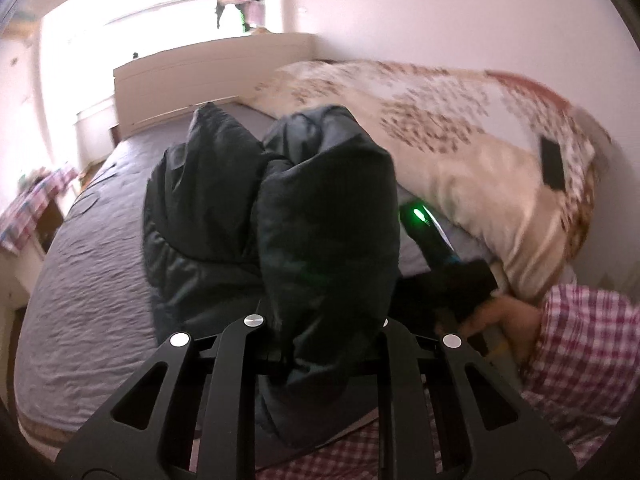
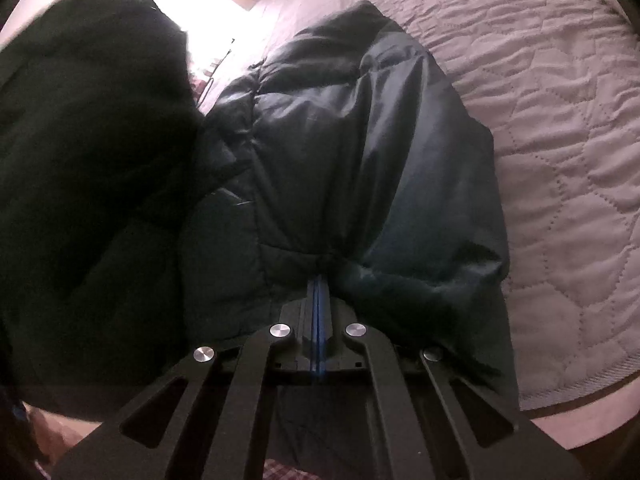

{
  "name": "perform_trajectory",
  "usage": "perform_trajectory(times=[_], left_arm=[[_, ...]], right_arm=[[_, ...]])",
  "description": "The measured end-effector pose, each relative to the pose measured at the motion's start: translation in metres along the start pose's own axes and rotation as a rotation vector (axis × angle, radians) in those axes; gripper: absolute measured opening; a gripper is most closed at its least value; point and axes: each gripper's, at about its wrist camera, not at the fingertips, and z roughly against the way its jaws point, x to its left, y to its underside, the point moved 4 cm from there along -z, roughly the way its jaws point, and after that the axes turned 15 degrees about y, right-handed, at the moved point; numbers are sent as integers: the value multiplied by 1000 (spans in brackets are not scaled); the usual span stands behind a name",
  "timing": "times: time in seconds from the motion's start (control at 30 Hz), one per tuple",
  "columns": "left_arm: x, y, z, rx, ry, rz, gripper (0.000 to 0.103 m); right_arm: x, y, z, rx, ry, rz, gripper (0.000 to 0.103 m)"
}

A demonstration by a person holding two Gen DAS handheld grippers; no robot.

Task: Fold large clothes

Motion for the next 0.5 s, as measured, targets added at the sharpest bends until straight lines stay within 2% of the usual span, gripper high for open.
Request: perform_trajectory(times=[0.2,0.37,0.5], left_arm=[[-28,22,-44,80,22,-66,21],[-44,40,-60,141,53,-100,24],[-55,52,-84,188,62,-106,29]], right_arm=[[-19,2,9,24,-80,-75,0],[-58,21,51,-58,-91,-139,0],[-86,39,64,-75,-104,-190,0]])
